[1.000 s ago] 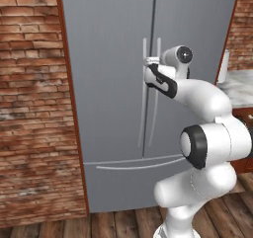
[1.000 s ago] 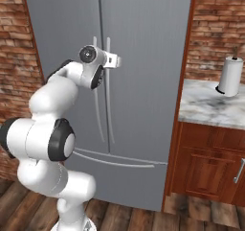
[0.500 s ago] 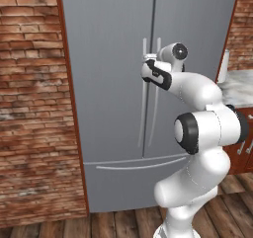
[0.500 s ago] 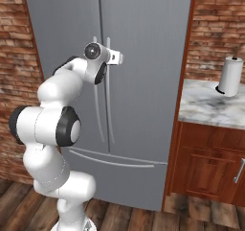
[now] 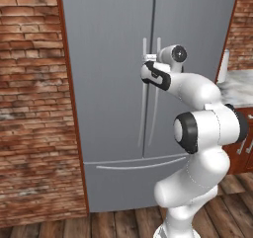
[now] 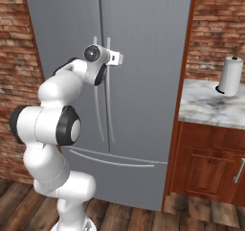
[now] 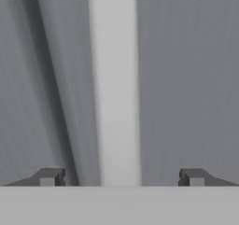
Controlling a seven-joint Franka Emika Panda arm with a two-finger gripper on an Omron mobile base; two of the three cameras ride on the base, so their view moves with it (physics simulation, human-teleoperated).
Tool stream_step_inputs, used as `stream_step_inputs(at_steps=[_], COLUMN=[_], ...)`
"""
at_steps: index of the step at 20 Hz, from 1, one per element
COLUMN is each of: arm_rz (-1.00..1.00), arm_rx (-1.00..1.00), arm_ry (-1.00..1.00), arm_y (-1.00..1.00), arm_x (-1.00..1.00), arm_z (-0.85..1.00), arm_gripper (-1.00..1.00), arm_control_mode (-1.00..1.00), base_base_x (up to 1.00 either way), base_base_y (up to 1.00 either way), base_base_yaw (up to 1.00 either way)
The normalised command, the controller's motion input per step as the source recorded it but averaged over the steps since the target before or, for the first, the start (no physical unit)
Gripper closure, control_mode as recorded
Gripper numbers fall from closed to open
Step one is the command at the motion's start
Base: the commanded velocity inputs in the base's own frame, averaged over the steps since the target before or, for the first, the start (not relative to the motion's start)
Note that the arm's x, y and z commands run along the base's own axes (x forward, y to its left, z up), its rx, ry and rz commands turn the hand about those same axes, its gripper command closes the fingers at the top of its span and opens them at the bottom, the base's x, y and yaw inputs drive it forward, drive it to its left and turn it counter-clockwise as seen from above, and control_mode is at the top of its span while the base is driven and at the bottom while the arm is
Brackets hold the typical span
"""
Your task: Retrieve the fish from the fridge and place it on the saucepan with marinade on the stove.
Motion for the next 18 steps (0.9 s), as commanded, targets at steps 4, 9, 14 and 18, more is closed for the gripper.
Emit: stream_step_inputs(at_steps=[4,9,14,18], arm_rz=[0.00,0.00,0.00,0.00], arm_rx=[0.00,0.00,0.00,0.00], arm_ry=[0.00,0.00,0.00,0.02], arm_y=[-0.01,0.00,0.00,0.00], arm_x=[0.45,0.18,0.00,0.00], arm_z=[-0.09,-0.01,0.00,0.00], arm_gripper=[1.00,1.00,1.00,1.00], arm_control_mode=[-1.00,-1.00,-1.00,-1.00], base_base_x=[0.00,0.00,0.00,0.00], base_base_y=[0.00,0.00,0.00,0.00], base_base_yaw=[0.00,0.00,0.00,0.00])
